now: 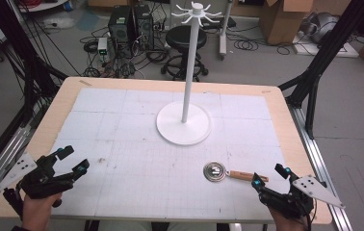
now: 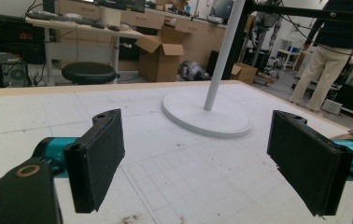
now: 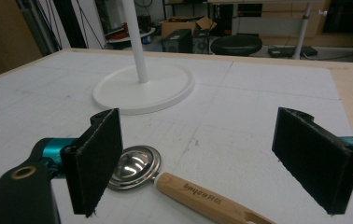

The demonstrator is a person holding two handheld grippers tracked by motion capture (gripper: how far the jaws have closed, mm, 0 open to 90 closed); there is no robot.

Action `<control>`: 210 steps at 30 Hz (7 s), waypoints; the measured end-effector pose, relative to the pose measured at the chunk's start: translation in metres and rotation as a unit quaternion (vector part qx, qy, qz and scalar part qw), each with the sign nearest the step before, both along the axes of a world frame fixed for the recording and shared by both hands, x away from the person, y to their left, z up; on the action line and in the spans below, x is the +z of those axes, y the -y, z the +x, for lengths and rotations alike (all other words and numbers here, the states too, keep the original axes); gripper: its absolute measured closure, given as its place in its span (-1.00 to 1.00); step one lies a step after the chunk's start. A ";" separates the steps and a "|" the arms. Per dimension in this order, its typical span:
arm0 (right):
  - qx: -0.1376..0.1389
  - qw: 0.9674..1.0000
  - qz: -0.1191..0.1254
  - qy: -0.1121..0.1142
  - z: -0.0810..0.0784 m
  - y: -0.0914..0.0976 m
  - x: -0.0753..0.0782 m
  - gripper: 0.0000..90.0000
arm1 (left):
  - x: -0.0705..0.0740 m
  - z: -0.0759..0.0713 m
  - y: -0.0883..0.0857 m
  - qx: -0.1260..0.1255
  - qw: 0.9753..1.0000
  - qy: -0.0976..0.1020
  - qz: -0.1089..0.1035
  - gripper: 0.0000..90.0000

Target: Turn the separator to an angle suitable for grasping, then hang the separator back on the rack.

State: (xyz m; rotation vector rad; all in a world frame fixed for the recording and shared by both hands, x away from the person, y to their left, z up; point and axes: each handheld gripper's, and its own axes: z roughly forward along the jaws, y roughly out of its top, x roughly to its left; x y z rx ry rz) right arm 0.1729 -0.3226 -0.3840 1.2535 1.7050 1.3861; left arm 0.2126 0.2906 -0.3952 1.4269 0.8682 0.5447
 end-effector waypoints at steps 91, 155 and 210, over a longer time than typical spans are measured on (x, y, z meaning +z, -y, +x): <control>0.060 0.972 -0.049 -0.220 0.087 -0.015 -0.061 0.99 | -0.006 0.006 -0.008 0.013 0.999 -0.029 0.003 -0.52; 0.036 0.997 0.023 -0.062 0.043 -0.043 -0.004 -0.20 | -0.005 0.008 -0.003 -0.004 0.999 -0.027 0.019 -0.52; 0.067 0.997 -0.020 -0.017 0.016 -0.019 -0.004 -0.54 | 0.002 0.033 0.078 -0.140 0.986 -0.043 0.085 -0.55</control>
